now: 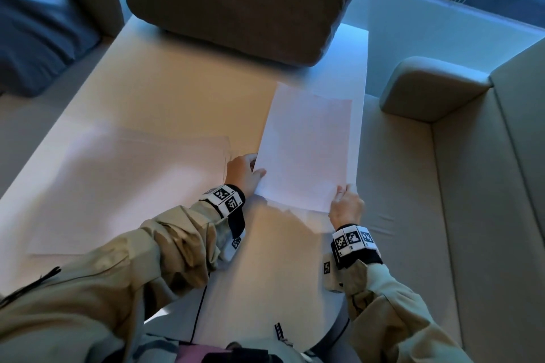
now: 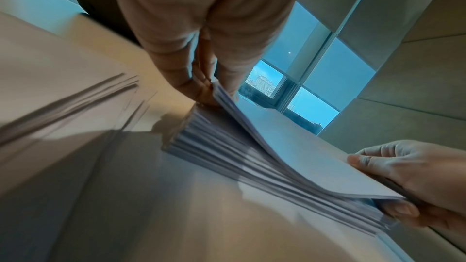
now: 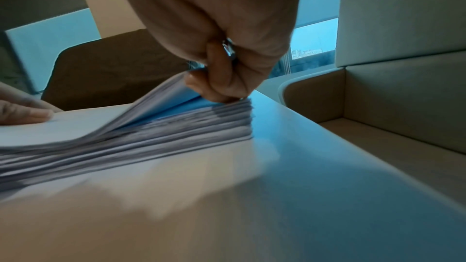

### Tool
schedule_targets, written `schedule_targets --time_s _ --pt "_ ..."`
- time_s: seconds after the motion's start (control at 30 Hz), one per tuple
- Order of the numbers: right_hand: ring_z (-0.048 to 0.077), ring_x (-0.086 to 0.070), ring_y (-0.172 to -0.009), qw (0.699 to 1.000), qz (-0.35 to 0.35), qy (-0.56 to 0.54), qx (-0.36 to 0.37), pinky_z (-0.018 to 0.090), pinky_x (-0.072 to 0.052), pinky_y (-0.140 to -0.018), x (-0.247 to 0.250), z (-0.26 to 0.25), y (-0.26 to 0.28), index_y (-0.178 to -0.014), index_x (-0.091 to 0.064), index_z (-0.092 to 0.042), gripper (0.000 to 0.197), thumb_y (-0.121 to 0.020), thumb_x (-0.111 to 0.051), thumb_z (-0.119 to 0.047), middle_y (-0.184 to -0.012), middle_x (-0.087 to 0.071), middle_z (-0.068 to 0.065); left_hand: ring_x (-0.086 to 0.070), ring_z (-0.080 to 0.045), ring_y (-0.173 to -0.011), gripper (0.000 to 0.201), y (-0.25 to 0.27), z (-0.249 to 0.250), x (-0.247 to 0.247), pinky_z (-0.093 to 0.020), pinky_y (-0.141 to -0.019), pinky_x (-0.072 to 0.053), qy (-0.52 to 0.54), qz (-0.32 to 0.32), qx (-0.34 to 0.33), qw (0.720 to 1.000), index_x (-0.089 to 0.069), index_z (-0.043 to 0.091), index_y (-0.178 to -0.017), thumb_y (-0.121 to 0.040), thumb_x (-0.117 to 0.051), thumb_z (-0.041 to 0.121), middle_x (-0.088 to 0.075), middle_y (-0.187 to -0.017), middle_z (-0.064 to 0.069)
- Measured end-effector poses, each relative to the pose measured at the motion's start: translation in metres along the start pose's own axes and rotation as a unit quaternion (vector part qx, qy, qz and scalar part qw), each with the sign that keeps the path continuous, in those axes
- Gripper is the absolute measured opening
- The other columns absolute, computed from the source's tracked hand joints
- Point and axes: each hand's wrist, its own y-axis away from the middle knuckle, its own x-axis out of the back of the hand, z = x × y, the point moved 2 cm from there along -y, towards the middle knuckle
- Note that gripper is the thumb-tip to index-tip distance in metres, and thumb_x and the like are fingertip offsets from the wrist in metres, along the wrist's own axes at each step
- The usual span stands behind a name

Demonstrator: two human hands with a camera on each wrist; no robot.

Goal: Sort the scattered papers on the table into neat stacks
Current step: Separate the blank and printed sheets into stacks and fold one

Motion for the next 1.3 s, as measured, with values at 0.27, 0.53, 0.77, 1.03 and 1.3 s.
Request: schedule_targets --time_s 0.27,0.53,0.77,1.03,1.3 --pt "0.046 -0.057 -0.097 1.0 0.003 0.006 0.006 0.04 -0.04 -0.076 0.002 0.001 -0.007 -0.111 -0.05 0.008 0.029 -0.101 -0.036 -0.017 -0.104 -0.061 0.033 -0.053 -0.017 -0.079 0.019 -0.003 -0.002 -0.003 -0.019 -0.073 -0.037 -0.006 -0.003 0.008 1.0 -0.068 0.009 -0.101 -0.084 -0.067 0.017 -0.066 -0.086 -0.003" --pt "0.041 -0.046 -0.116 0.998 0.015 0.054 0.016 0.039 -0.036 -0.096 0.004 0.007 -0.01 -0.124 -0.049 0.006 0.035 -0.097 -0.043 -0.015 -0.125 -0.047 0.027 -0.049 -0.04 -0.105 0.03 -0.009 -0.004 -0.008 -0.037 -0.086 -0.038 -0.03 0.005 0.023 0.999 -0.048 -0.011 -0.111 -0.092 -0.048 0.012 -0.053 -0.108 -0.032" --pt "0.043 -0.052 -0.109 0.999 -0.013 -0.035 -0.011 0.038 -0.037 -0.086 0.004 -0.01 -0.023 -0.112 -0.051 0.008 0.028 -0.1 -0.036 -0.012 -0.116 -0.059 0.029 -0.055 -0.043 -0.094 0.03 -0.006 0.009 -0.017 -0.038 -0.071 -0.038 -0.002 -0.007 0.032 0.999 -0.045 -0.01 -0.111 -0.101 -0.032 0.015 -0.058 -0.098 -0.03" --pt "0.031 -0.05 -0.12 0.997 0.024 -0.067 0.007 0.032 -0.034 -0.102 0.003 -0.009 -0.024 -0.135 -0.043 -0.002 0.044 -0.094 -0.05 -0.013 -0.13 -0.054 0.017 -0.05 -0.038 -0.113 0.031 -0.01 -0.003 -0.006 -0.036 -0.091 -0.04 -0.021 -0.033 0.017 0.999 -0.051 -0.002 -0.121 -0.093 -0.047 0.012 -0.055 -0.117 -0.021" --pt "0.023 -0.044 -0.122 0.988 -0.01 0.078 0.132 0.038 -0.036 -0.097 -0.011 -0.011 0.001 -0.122 -0.062 -0.02 0.035 -0.087 -0.06 -0.022 -0.128 -0.052 0.003 -0.033 -0.029 -0.135 0.052 -0.027 -0.065 0.058 -0.038 -0.111 -0.03 -0.22 -0.026 -0.002 0.975 -0.044 0.01 -0.138 -0.086 -0.052 0.007 -0.033 -0.148 -0.011"
